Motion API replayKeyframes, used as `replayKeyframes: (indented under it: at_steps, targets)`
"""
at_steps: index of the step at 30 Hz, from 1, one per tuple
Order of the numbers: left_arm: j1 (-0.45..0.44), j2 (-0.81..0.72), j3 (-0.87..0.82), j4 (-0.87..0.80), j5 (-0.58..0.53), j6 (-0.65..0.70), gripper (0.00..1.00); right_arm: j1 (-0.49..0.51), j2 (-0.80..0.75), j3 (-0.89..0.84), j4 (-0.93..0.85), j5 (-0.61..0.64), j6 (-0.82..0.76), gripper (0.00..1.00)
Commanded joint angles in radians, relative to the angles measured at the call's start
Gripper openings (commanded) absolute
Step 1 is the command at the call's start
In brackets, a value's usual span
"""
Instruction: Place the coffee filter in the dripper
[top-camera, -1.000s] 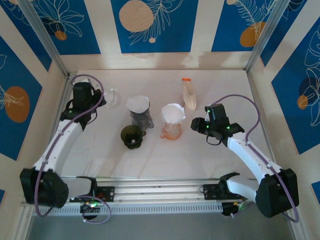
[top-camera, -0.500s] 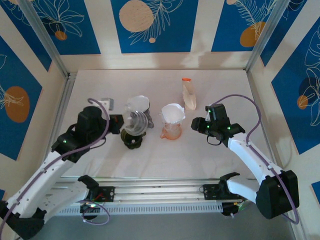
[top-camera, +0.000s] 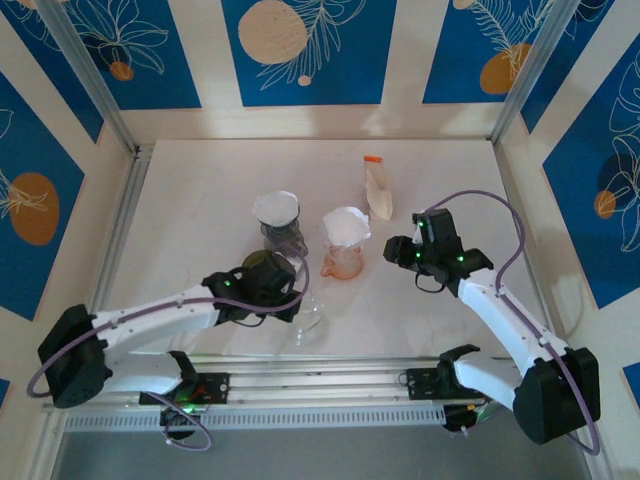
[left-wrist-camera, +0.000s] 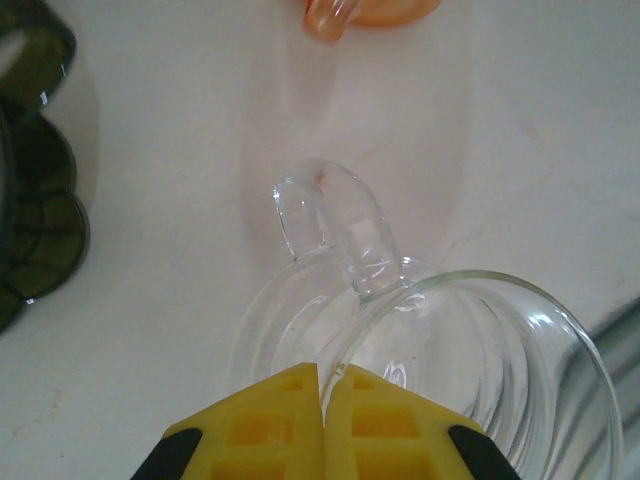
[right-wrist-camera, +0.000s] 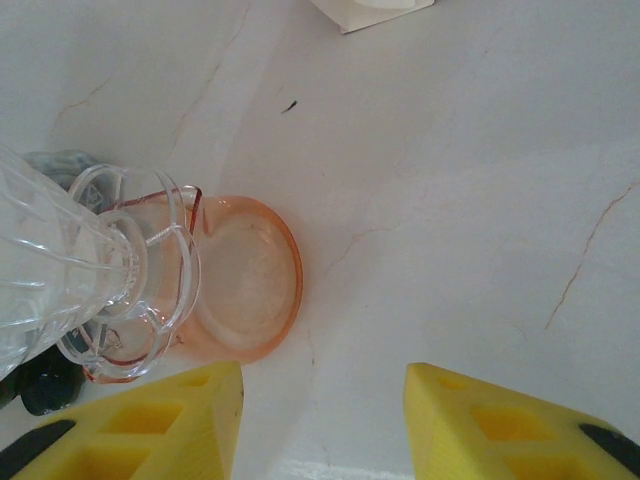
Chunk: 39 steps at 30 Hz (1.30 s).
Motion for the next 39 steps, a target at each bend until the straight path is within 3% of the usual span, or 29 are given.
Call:
replayKeyframes:
  at_steps: [1,8,12,17,21,24,28,32,39]
  targets:
    - [-0.015,0.023,0.000,0.106,0.007,-0.009,0.00,-0.001,-0.029,-0.014,-0.033,-0.003,0.001,0.47]
    - [-0.020,0.021,-0.010,0.079,-0.059,-0.002,0.02,0.000,-0.035,-0.031,-0.025,-0.010,0.006,0.47]
    - [-0.021,-0.002,-0.001,0.053,-0.064,-0.002,0.29,-0.001,-0.032,-0.034,-0.016,-0.012,0.008,0.47]
    - [-0.020,-0.059,0.028,0.004,-0.107,-0.013,0.44,0.000,-0.030,-0.032,-0.014,-0.014,0.008,0.47]
    - [-0.007,-0.168,0.027,-0.039,-0.170,-0.055,0.47,0.000,-0.031,-0.030,-0.020,-0.013,0.004,0.48]
    - [0.077,-0.249,0.000,-0.074,-0.133,-0.092,0.47,-0.001,-0.033,-0.032,-0.019,-0.013,0.004,0.48]
    - [0.260,-0.328,-0.057,-0.106,-0.019,-0.127,0.47,-0.002,-0.030,-0.037,-0.011,-0.017,0.005,0.48]
    - [0.406,-0.327,-0.086,-0.131,0.064,-0.118,0.44,-0.003,-0.031,-0.036,-0.010,-0.023,0.002,0.48]
    - [0.527,-0.283,-0.127,-0.099,0.104,-0.102,0.44,-0.008,-0.038,-0.035,-0.021,-0.020,-0.008,0.49]
